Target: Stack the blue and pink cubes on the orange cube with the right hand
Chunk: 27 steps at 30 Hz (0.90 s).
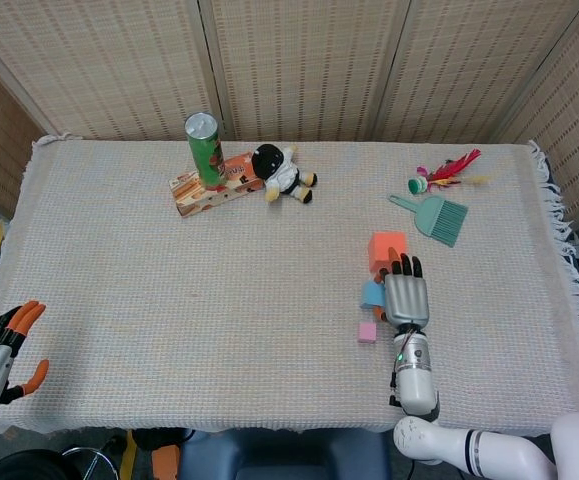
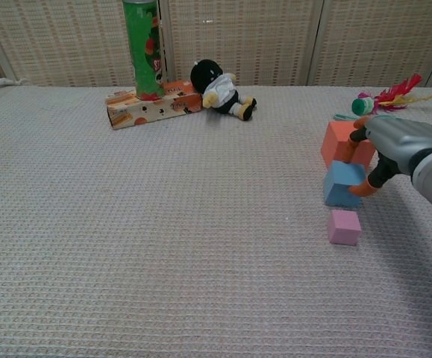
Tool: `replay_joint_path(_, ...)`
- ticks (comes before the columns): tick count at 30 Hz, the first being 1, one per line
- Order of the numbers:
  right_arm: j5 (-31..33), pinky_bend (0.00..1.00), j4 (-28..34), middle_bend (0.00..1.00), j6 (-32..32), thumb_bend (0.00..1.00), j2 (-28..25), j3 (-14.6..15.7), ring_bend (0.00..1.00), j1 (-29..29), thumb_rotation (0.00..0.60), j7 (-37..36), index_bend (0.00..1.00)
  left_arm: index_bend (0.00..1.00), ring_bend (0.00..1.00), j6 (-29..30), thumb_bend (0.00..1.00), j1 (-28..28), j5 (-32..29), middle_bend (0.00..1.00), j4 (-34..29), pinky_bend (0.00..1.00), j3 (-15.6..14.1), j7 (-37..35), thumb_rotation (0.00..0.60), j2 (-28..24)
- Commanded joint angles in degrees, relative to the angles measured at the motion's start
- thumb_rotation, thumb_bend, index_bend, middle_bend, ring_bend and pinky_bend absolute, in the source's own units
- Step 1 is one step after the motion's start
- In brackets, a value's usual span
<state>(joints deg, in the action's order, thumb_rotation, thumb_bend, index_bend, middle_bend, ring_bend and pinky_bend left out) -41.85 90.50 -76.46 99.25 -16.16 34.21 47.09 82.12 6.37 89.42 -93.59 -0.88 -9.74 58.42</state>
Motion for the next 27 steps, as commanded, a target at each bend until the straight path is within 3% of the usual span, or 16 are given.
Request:
replay_joint_path(1,-1.6,0.0,2.6,0.0,0.1,0.16,-2.4,-0.5,0.0,0.0,0.6,-1.0,0.52,0.01,0.0,0.0,0.44,0.0,-0.1,0.0,0.0,0.09,0.0,0.1,0.6,0.0)
replay_joint_path(9,-0.7,0.0,10.2,0.0,4.2,0.16,-12.2,-4.1,0.0,2.6,0.6,0.6,0.52,0.01,0.0,-0.9,0.44,0.3,-0.7,0.0,0.0,0.1,0.1,1.4,0.6,0.4)
replay_joint_path(14,6.9,0.0,11.9,0.0,10.5,0.16,-18.7,-8.2,0.0,6.1,0.6,1.7,0.52,0.01,0.0,-1.4,0.44,0.4,-1.1,0.0,-0.3,0.11,0.1,3.2,0.6,0.9)
replay_joint_path(19,13.7,0.0,8.1,0.0,18.4,0.16,-22.7,-9.0,0.0,10.5,0.6,1.9,0.53,0.01,0.0,-2.0,0.44,0.6,-1.8,0.0,-0.4,0.11,0.2,4.9,0.6,1.5)
replay_joint_path(27,13.6,0.0,-1.1,0.0,24.3,0.16,-21.2,-6.4,0.0,14.8,0.6,-2.3,0.55,0.01,0.0,-2.6,0.44,0.8,-2.9,0.0,-0.5,0.11,0.5,5.9,0.6,1.9)
